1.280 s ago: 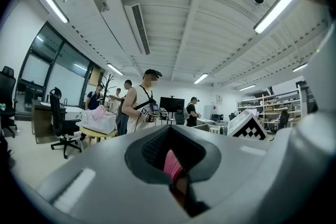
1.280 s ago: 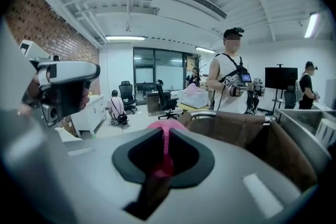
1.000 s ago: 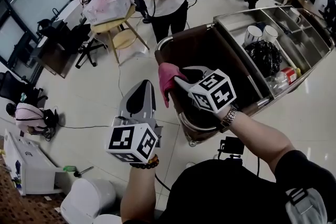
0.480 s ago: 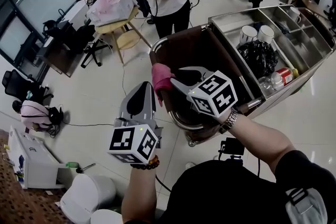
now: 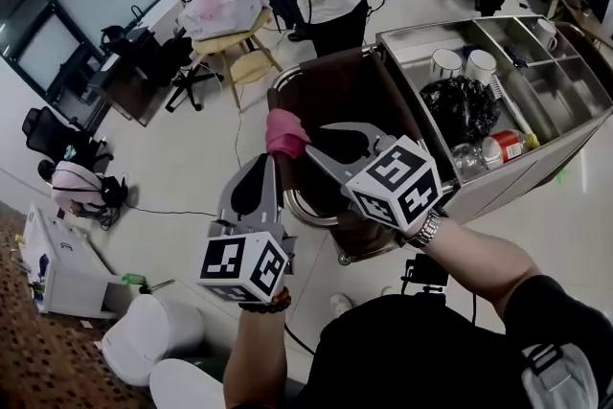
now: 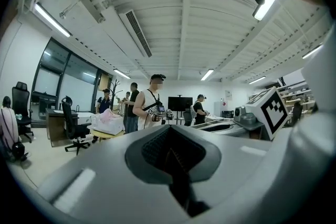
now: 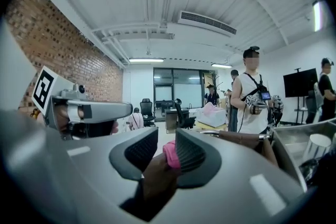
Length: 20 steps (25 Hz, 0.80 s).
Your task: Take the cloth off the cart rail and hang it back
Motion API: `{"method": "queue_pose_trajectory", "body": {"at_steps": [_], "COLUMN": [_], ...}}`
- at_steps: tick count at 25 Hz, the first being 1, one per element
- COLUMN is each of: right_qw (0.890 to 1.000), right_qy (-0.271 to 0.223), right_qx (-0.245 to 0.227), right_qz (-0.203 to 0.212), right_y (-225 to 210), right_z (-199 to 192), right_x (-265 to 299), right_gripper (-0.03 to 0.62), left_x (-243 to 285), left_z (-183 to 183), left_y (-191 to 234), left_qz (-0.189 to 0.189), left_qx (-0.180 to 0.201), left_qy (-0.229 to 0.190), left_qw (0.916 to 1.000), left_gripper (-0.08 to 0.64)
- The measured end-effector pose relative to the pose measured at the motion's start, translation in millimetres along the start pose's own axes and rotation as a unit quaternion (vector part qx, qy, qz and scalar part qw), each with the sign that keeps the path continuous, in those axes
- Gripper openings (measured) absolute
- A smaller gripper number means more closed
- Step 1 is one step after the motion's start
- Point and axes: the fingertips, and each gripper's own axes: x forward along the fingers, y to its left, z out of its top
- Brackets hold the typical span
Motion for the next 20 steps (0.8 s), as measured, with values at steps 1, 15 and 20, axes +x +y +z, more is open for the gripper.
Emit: {"method": "queue_pose_trajectory", "body": {"at_steps": [1,15,20], "right_qw": [1.000,0.998,0.997], "right_qy": [-0.005,-0.059,-0.072], "right_qx": [-0.004,-0.032,-0.040], "right_qz": [0.005,0.014,-0.006], "right_y": [2.5,49.2,85.8], "right_z": [3.0,33.2,38.9], "right_x": [-7.6,-84.4,-111.1], "right_gripper": [0.091,0.052,0.041], "left_x": [-1.7,-45.4,-82.1], "left_z": [0.6,8.9,18.6], "left_y": [-6.7,-71.1,-91.0], "left_qz": [0.003,0.015,-0.007], "left_qx": [0.003,0.014,0.021], "left_qy": [-0.002,-0.005,-0.015], "left_qw": [1.0000,0.9998,0.9996], "left_gripper": [0.003,0.003,0.003]}}
